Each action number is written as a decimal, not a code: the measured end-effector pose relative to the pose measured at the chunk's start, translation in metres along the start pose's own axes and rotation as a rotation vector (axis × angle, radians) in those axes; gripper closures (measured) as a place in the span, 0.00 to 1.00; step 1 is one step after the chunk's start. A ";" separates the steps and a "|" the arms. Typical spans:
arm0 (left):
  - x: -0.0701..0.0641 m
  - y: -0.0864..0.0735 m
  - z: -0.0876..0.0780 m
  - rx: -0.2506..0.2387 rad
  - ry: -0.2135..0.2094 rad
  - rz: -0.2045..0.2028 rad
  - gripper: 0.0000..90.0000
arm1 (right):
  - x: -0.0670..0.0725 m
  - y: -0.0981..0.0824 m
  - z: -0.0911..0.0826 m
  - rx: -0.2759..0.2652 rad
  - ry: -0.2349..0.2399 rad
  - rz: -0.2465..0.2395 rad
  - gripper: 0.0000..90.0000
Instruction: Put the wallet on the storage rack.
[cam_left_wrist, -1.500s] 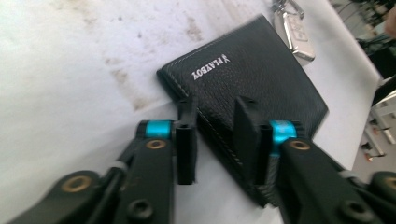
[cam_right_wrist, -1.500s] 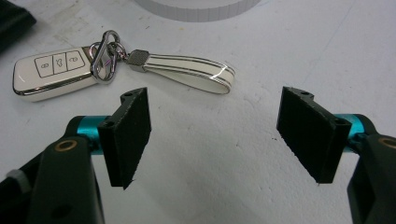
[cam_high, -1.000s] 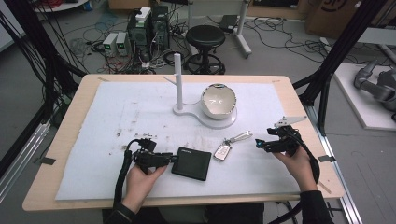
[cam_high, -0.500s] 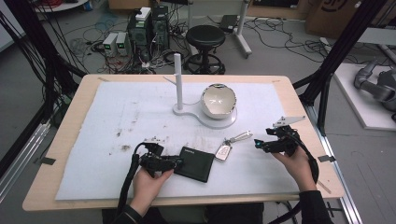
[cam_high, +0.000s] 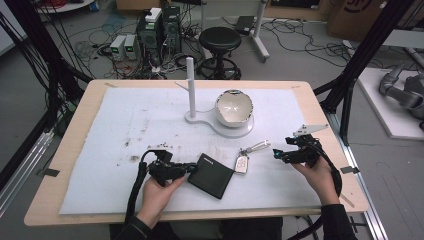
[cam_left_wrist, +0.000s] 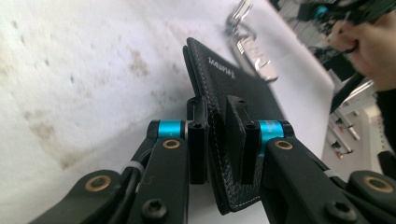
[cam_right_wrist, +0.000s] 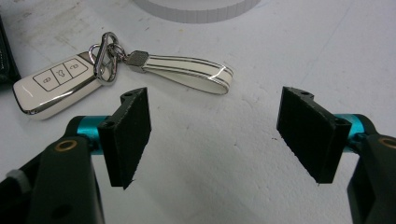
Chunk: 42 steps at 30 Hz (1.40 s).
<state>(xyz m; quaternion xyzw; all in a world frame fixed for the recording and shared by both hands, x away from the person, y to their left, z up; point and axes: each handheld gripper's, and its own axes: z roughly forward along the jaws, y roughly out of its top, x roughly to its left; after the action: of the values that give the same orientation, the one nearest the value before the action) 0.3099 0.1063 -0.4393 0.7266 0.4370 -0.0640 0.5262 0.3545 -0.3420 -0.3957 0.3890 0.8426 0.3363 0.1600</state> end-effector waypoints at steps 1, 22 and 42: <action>0.000 0.003 -0.003 -0.021 -0.008 0.005 0.89 | 0.000 0.000 0.000 0.001 0.001 0.001 0.30; -0.019 0.068 -0.028 -0.226 -0.070 0.140 0.91 | 0.000 0.000 -0.003 -0.006 -0.006 0.002 0.30; -0.025 0.154 0.043 -0.435 -0.016 0.138 0.91 | -0.004 -0.016 -0.027 -0.037 -0.036 0.038 0.30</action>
<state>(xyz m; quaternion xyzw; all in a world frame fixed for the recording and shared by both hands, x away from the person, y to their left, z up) 0.4192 0.0467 -0.3352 0.6238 0.3856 0.0621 0.6770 0.3339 -0.3653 -0.3870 0.4078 0.8257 0.3477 0.1760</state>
